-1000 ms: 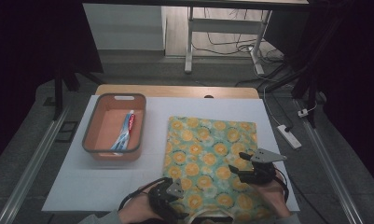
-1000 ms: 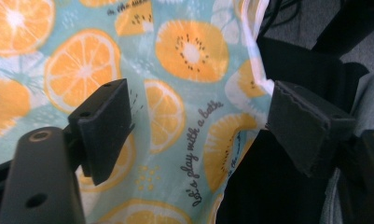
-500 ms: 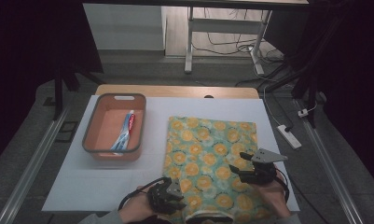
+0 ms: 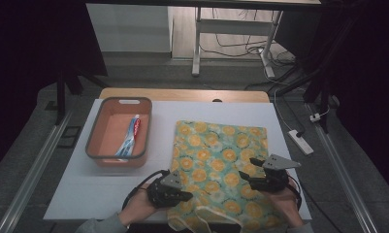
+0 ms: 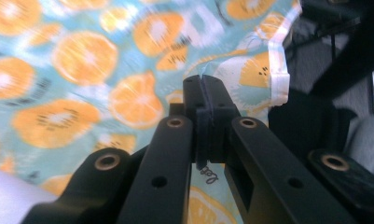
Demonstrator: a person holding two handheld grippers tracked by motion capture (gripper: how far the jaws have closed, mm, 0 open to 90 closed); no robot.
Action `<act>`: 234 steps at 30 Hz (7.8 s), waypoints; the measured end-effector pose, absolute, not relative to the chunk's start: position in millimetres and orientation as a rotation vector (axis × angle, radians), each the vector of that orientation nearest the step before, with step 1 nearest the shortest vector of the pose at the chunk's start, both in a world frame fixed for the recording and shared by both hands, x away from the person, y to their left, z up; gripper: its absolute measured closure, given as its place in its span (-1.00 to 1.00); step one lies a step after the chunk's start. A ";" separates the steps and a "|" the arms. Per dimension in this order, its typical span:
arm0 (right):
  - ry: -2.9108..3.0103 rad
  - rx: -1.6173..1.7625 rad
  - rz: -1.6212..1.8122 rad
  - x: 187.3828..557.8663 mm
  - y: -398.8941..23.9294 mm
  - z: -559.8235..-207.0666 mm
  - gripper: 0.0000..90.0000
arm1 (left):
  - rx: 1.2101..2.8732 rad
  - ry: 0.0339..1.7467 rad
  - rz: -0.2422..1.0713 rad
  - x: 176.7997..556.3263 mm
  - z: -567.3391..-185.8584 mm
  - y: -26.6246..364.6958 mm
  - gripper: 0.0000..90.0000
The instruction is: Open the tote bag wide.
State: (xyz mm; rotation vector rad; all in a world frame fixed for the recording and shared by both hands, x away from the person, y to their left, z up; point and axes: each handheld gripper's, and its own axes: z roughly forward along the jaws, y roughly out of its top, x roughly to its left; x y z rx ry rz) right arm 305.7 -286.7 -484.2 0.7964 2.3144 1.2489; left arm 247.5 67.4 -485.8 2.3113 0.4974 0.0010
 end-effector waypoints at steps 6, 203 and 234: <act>2.315 0.784 1.269 303.6 -286.0 -477.8 -0.25 | 2.193 0.556 0.048 266.8 -458.1 85.6 0.97; 2.500 0.949 1.178 346.9 -248.1 -486.5 1.00 | 2.435 0.325 0.145 219.9 -514.4 40.6 0.98; 2.885 0.653 0.991 224.2 -170.6 -491.6 -0.12 | 2.405 0.435 0.161 255.0 -517.3 32.5 0.97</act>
